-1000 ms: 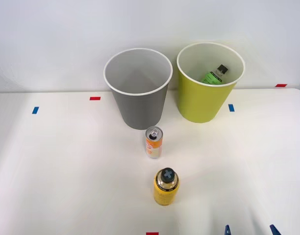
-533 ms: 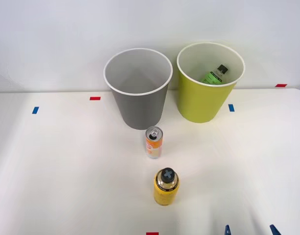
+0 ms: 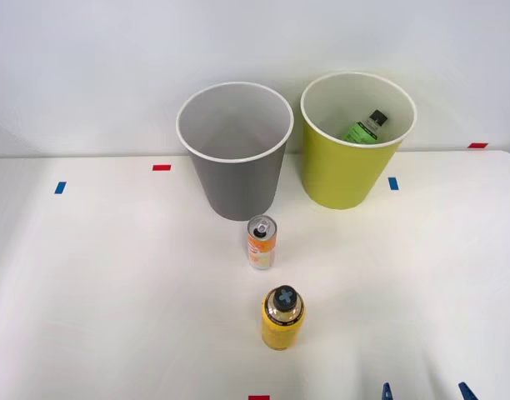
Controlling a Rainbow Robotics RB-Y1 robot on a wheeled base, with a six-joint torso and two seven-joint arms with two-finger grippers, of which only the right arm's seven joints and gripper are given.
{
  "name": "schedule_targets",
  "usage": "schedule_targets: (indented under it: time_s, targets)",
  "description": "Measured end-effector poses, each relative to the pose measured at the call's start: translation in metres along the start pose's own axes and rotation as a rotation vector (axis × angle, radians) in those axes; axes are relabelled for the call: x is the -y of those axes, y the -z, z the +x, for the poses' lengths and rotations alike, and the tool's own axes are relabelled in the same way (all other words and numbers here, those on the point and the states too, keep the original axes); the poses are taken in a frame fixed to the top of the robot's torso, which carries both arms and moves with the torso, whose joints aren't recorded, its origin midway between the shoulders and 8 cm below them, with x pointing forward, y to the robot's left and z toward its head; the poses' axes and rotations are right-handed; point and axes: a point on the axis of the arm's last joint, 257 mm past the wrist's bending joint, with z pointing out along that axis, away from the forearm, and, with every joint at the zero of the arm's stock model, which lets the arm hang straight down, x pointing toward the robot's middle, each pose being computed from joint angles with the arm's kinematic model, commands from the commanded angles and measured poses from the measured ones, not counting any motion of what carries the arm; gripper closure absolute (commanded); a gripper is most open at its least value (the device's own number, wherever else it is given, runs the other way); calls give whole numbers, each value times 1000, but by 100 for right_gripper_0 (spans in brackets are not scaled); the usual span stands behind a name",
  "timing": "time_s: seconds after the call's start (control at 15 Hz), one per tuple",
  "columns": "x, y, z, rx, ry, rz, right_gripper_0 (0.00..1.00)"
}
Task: Put cans in the gray bin, plastic bottles in the light green bin
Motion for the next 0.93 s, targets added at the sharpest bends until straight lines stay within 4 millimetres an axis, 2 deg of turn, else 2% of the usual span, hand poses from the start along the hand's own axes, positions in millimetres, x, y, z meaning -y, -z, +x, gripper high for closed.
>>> schedule_targets:
  time_s: [0.93]
  targets:
    - [0,0,0,0,0,0,0]
